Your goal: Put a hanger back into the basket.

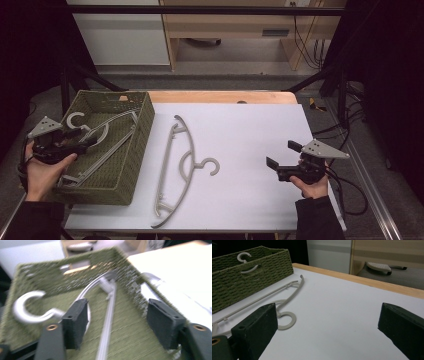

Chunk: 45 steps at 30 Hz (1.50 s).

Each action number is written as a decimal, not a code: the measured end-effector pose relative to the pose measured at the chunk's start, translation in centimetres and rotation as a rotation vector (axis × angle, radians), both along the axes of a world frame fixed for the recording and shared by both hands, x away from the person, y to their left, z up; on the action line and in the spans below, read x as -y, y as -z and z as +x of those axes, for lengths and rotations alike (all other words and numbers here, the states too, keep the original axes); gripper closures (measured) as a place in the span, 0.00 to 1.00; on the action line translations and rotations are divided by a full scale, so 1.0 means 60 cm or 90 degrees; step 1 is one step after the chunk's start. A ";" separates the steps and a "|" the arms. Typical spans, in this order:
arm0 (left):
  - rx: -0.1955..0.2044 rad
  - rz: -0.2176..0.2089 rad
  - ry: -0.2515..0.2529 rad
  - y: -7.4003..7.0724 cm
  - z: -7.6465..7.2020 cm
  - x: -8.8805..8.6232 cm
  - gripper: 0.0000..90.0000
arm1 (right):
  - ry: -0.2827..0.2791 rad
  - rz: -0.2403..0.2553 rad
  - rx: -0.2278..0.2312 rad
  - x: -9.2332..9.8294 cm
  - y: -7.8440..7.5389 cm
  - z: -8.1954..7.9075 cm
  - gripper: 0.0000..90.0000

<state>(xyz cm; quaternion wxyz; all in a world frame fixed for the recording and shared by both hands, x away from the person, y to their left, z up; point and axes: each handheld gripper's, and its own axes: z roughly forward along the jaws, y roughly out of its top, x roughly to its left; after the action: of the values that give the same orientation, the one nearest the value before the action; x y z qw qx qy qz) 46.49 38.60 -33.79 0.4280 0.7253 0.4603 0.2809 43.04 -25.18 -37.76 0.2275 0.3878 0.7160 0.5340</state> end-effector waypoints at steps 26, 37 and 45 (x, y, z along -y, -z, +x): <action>-0.039 0.035 0.207 0.071 -0.073 0.251 0.74 | 0.000 0.001 0.001 -0.002 0.001 -0.001 0.03; -0.111 0.086 0.261 0.124 -0.089 0.309 0.96 | 0.001 0.002 -0.001 -0.004 0.003 -0.001 0.03; -0.187 0.163 0.302 0.189 -0.090 0.348 1.00 | -0.003 0.002 -0.001 -0.004 0.002 -0.003 0.03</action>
<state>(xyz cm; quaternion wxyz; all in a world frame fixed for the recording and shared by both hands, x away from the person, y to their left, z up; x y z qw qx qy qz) 41.12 17.70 -45.14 0.3155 0.8935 0.2959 0.1206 42.86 -24.95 -37.89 0.2250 0.3868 0.7162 0.5355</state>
